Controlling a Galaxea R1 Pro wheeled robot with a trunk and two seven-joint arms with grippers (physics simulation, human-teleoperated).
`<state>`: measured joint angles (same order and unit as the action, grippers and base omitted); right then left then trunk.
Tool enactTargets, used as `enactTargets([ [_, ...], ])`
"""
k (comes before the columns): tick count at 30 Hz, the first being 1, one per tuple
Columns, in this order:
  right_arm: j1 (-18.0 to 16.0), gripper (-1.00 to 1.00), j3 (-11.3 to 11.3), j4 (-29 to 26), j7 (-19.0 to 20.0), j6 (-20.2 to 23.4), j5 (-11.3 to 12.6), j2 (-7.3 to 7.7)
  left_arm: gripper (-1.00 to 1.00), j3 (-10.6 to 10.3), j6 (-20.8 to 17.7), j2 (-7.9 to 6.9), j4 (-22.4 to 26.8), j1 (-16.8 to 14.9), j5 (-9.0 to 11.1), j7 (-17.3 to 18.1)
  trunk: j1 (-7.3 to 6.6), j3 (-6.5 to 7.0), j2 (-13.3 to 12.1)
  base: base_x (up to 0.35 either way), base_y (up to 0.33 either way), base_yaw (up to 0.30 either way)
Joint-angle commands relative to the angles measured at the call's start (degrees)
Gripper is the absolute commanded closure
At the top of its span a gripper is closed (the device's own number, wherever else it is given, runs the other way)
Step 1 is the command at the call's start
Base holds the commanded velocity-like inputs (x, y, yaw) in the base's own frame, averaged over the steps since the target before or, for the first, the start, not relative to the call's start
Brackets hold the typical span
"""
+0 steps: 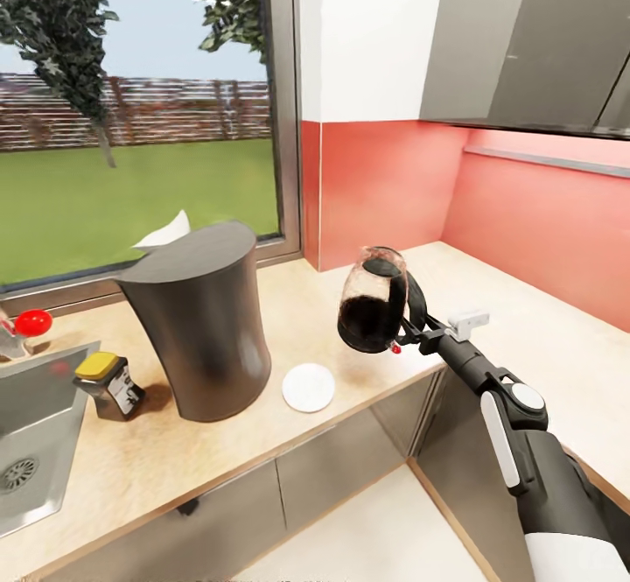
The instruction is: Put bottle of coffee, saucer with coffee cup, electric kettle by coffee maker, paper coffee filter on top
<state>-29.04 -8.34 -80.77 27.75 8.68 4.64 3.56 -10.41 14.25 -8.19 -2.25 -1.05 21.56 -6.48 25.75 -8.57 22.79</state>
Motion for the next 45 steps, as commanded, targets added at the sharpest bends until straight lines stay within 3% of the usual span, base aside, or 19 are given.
enactTargets([
  [1,-0.1,1.00,-0.1,-0.1,0.3,0.5,0.8,0.00,-1.00,-0.5,0.3,0.02,-0.2,-0.1,0.3,0.0,0.03,-0.20,0.1,0.000,0.000,0.149],
  [12,-0.1,1.00,-0.1,-0.1,0.3,0.5,0.7,0.00,-1.00,-0.5,0.2,0.02,-0.3,0.0,0.2,0.0,0.03,-1.04,0.1,0.000,0.000,0.158],
  [24,-0.1,1.00,-0.2,-0.1,0.3,0.5,0.7,0.04,-1.00,-0.6,-3.7,0.02,-0.2,0.1,0.2,-0.1,0.03,-1.90,0.1,0.040,0.000,0.163],
  [36,-0.1,1.00,-0.2,0.2,0.3,0.3,0.7,0.04,-1.00,-0.6,-3.8,0.02,-0.2,0.0,0.2,-0.1,0.03,-2.00,0.1,0.003,0.000,0.048],
  [39,-0.1,1.00,-0.3,0.7,0.3,-1.4,0.7,0.04,-1.00,-0.6,-3.8,0.04,-0.2,0.1,0.2,-0.1,0.03,-2.00,0.1,0.000,0.000,0.011],
  [40,-0.1,1.00,-0.3,3.0,0.2,-3.7,0.6,-0.01,-1.00,-0.6,-3.8,0.08,-0.3,0.1,0.2,0.0,0.03,-2.00,0.1,0.000,0.000,0.000],
  [42,-0.1,1.00,-0.4,5.0,-0.4,-4.2,0.7,-0.06,-1.00,-0.6,-3.9,0.09,-0.3,0.1,0.2,0.0,0.03,-2.00,0.1,0.000,0.000,0.000],
  [45,-0.1,1.00,-0.2,7.1,-4.6,-5.0,0.7,-0.16,-1.00,-0.6,-3.9,0.12,-0.3,0.1,0.2,0.0,0.03,-2.00,0.1,0.000,0.000,0.000],
])
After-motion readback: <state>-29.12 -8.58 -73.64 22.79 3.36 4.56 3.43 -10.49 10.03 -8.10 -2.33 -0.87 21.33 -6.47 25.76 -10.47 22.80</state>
